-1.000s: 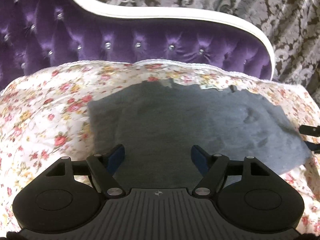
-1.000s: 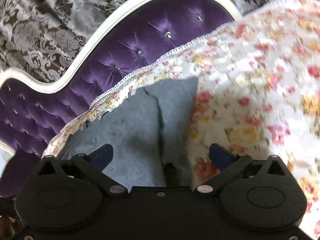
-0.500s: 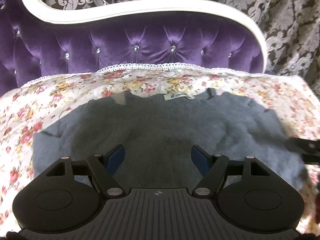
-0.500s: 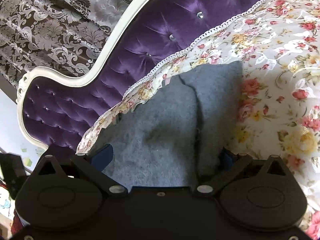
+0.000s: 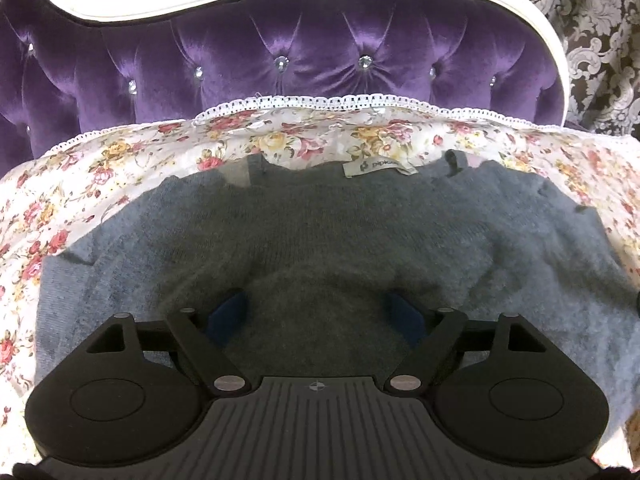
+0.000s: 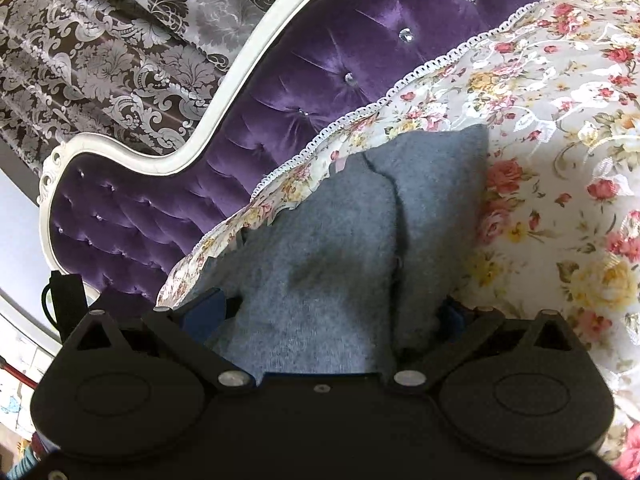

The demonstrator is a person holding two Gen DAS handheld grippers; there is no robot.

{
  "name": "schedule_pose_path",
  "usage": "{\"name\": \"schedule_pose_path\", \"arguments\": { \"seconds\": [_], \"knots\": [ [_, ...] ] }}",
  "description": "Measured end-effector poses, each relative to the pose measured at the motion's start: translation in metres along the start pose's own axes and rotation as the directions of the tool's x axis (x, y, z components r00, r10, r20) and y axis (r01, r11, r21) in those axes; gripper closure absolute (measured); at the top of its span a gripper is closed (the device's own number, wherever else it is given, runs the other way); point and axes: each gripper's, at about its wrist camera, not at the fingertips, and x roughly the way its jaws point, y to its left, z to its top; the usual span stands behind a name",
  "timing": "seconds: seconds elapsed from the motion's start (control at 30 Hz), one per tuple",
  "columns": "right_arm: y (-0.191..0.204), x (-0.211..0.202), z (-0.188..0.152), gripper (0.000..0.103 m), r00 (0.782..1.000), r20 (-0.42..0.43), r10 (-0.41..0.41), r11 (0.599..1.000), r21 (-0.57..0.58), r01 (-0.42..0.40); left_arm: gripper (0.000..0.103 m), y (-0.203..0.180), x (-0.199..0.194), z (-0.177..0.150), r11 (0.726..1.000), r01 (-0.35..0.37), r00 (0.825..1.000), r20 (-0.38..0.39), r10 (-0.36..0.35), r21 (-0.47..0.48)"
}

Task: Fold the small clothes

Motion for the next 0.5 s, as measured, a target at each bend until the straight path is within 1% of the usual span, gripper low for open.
{"name": "schedule_pose_path", "arguments": {
  "seconds": [0.1,0.17,0.3,0.33,0.37,0.4,0.43,0.47,0.5],
  "knots": [
    [0.0,0.002,0.0,0.0,1.0,0.01,0.014,1.0,-0.003,-0.013,0.024,0.002,-0.003,0.0,1.0,0.014,1.0,0.009,-0.014,-0.006],
    [0.001,0.003,-0.001,0.0,1.0,0.014,0.017,1.0,-0.014,-0.016,0.025,0.008,-0.009,0.0,0.999,0.028,0.999,0.018,-0.027,-0.035],
    [0.005,0.006,0.0,0.001,1.0,-0.001,-0.003,0.999,-0.036,0.003,0.025,0.027,-0.036,-0.007,0.997,0.027,0.998,0.053,-0.023,-0.075],
    [0.006,0.006,0.001,0.005,1.0,-0.006,-0.013,0.999,-0.038,0.013,0.025,0.031,-0.043,-0.011,0.997,0.021,0.998,0.063,-0.016,-0.076],
    [0.006,0.007,0.002,0.014,1.0,-0.014,-0.026,0.999,-0.036,0.026,0.025,0.036,-0.05,-0.015,0.997,0.016,0.997,0.071,-0.011,-0.074],
    [0.005,0.008,0.004,0.022,0.999,-0.023,-0.04,0.999,-0.03,0.039,0.025,0.041,-0.056,-0.018,0.997,0.009,0.997,0.075,-0.004,-0.071],
    [0.004,0.009,0.005,0.038,0.998,-0.033,-0.055,0.998,-0.02,0.054,0.025,0.047,-0.062,-0.022,0.997,0.0,0.997,0.079,0.006,-0.072],
    [0.002,0.01,0.007,0.05,0.996,-0.045,-0.075,0.997,-0.011,0.075,0.025,0.054,-0.067,-0.026,0.997,-0.009,0.997,0.08,0.015,-0.077],
    [0.001,0.011,0.007,0.055,0.994,-0.051,-0.096,0.995,-0.01,0.095,0.025,0.061,-0.072,-0.031,0.997,-0.012,0.997,0.079,0.019,-0.08]
  ]
}}
